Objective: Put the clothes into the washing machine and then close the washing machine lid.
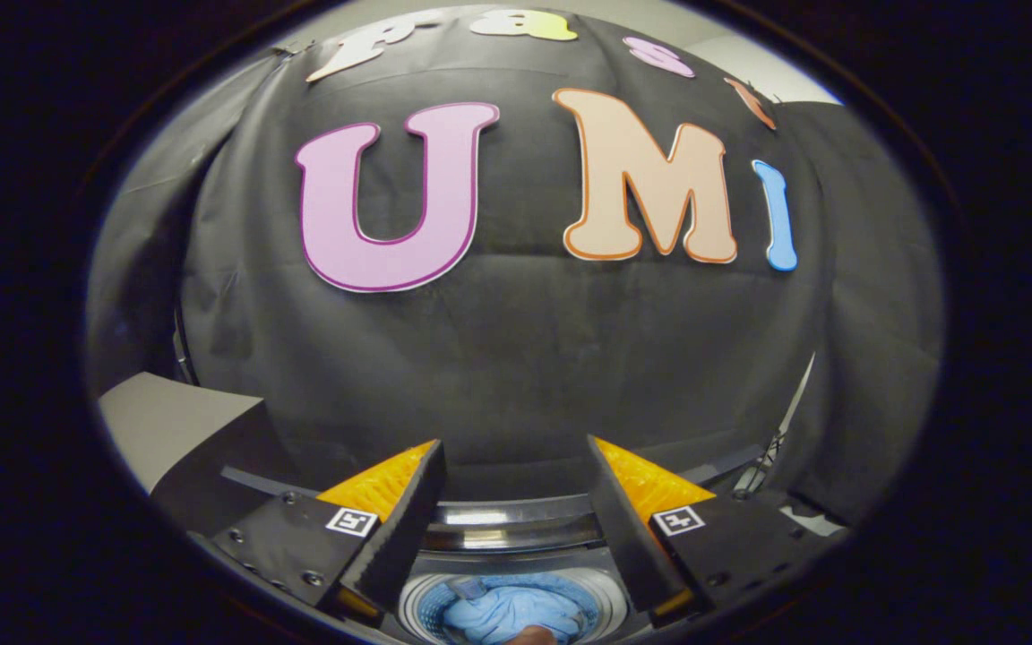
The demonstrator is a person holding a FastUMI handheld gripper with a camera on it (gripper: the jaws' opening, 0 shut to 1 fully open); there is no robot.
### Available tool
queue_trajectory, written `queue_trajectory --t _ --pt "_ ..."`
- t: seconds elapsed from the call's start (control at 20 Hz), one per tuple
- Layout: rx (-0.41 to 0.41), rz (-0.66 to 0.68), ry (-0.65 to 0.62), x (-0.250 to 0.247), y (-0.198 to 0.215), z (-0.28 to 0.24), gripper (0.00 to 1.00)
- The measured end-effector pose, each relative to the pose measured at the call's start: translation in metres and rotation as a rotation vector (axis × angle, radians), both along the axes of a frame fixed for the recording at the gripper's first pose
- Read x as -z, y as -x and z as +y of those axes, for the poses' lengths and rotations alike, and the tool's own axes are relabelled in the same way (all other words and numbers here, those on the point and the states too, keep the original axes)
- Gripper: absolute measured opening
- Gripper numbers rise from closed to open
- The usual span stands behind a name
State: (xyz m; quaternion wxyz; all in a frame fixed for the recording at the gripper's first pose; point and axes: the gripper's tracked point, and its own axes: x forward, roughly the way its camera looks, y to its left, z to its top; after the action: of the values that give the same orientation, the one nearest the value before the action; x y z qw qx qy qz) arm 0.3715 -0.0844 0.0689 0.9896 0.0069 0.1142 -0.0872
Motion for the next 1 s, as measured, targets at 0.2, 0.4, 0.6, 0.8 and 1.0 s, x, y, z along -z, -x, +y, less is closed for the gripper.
queue_trajectory --t 0.2,0.4,0.6,0.8,1.0 --pt "0.008 -0.012 -0.016 0.01 0.025 0.0 0.96" --pt "0.049 0.081 -0.017 0.056 0.053 -0.007 0.96" --pt "0.064 0.046 -0.014 0.065 0.078 -0.005 0.95" --pt "0.062 0.03 0.002 0.065 0.099 0.0 0.95" --pt "0.054 0.021 0.023 0.067 0.126 0.007 0.95"
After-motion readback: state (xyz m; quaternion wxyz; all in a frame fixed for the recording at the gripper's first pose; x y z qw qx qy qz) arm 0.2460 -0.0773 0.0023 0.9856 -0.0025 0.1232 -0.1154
